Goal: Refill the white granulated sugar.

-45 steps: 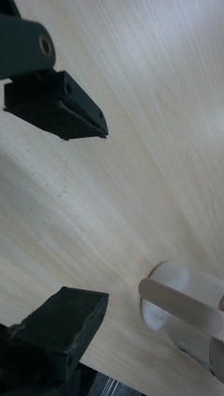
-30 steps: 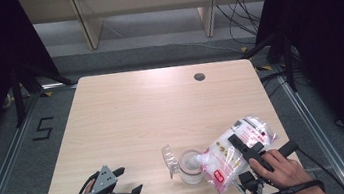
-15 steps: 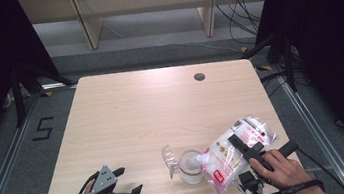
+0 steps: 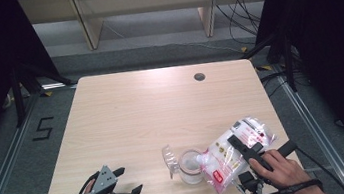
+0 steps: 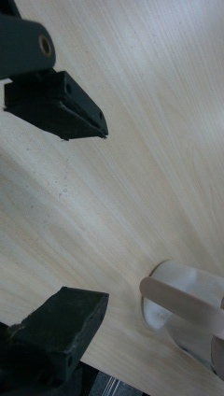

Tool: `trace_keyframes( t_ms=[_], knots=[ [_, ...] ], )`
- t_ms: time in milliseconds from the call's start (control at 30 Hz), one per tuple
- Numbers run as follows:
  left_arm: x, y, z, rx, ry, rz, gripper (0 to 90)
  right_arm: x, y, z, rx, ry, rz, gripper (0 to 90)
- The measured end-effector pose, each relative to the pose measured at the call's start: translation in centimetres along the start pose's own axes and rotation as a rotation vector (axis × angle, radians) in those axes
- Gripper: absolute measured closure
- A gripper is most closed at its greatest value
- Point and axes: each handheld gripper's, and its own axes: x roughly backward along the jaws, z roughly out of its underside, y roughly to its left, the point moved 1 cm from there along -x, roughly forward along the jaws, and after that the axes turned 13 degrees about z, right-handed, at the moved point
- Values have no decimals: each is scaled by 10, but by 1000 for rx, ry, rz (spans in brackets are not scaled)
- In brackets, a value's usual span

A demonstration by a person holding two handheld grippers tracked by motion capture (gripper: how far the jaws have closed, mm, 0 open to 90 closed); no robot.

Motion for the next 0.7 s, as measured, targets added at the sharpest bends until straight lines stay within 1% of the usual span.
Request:
trace_keyframes(
  t_ms=[33,67,100,133,167,267,400,467,533,567,600,633,667,700],
  knots=[
    [0,0,0,-1,2,0,164,0,0,0,-1,0,3,588],
    [0,-1,0,3,-1,-1,164,2,2,0,-30,23,1,589],
    [0,0,0,-3,0,-1,164,0,0,0,-3,-5,2,589],
    [1,0,0,-11,2,-1,164,0,0,0,-5,-5,2,589],
    [0,0,0,3,-4,1,164,0,1,0,-11,-4,3,590],
    [1,1,0,-7,3,-1,164,0,1,-1,-12,-8,3,591],
    [0,0,0,1,-4,1,164,-1,1,-1,-21,-15,0,594],
    [1,1,0,-6,13,-2,164,-1,1,-1,-23,-16,2,595],
    [2,2,0,-20,10,-1,164,-1,1,0,-25,-19,6,595],
    [1,2,0,-16,3,0,164,-1,1,0,-25,-17,8,596],
    [2,2,0,-23,15,-2,164,-1,1,0,-29,-15,7,596],
    [2,2,0,-27,16,-2,164,0,0,1,-30,-15,9,597],
    [1,1,0,-21,16,-2,164,0,0,1,-30,-16,9,597],
    [1,1,0,-7,12,0,164,0,0,1,-29,-17,9,597]
  ],
)
